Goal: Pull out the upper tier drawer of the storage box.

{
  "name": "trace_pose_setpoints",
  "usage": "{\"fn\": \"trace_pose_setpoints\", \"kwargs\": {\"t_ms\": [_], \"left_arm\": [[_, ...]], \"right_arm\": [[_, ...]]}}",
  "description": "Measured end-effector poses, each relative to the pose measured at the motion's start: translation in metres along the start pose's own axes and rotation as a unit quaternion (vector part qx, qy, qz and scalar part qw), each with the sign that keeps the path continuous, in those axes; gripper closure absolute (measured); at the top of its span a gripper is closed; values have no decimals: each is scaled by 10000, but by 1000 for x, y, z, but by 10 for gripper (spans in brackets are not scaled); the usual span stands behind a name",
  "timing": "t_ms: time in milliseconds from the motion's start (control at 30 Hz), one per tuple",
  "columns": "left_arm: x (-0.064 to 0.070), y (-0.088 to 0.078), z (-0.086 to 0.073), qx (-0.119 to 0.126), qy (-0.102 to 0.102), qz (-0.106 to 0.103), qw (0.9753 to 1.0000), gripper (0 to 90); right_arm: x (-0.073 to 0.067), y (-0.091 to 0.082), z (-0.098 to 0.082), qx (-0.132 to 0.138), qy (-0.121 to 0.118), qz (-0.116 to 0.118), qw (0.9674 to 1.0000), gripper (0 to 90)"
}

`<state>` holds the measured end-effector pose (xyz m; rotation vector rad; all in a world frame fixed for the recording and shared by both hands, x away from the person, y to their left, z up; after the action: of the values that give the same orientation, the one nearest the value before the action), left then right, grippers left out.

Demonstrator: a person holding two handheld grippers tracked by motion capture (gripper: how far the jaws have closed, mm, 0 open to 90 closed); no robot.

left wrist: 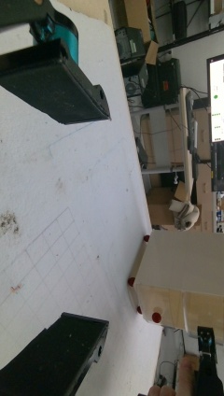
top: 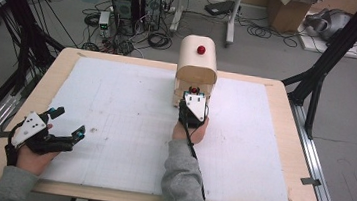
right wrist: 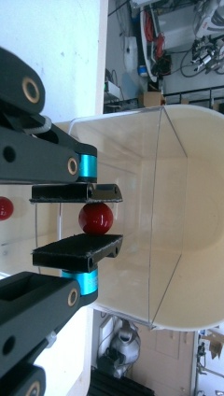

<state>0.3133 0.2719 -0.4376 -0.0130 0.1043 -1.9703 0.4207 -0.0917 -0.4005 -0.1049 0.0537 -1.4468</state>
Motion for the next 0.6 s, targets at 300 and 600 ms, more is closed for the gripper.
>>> {"fn": "trace_pose_setpoints", "kwargs": {"t_ms": [300, 600], "left_arm": [[1, 1, 0, 7, 5, -15, 10000, 25], [1, 1, 0, -21, 15, -16, 10000, 25]], "right_arm": [[-2, -21, -3, 67, 6, 47, 10000, 738], [-4, -34, -4, 46, 26, 109, 9999, 738]]}}
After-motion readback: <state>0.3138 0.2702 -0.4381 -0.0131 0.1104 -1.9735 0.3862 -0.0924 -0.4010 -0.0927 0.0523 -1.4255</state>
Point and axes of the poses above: each handheld gripper's, and its own axes: y roughly forward along the jaws, z roughly out of its top, x roughly to its right, the point moved 5 cm from there along y, roughly forward along the jaws, and after that the axes turned 9 degrees about z, right-handed, at the moved point
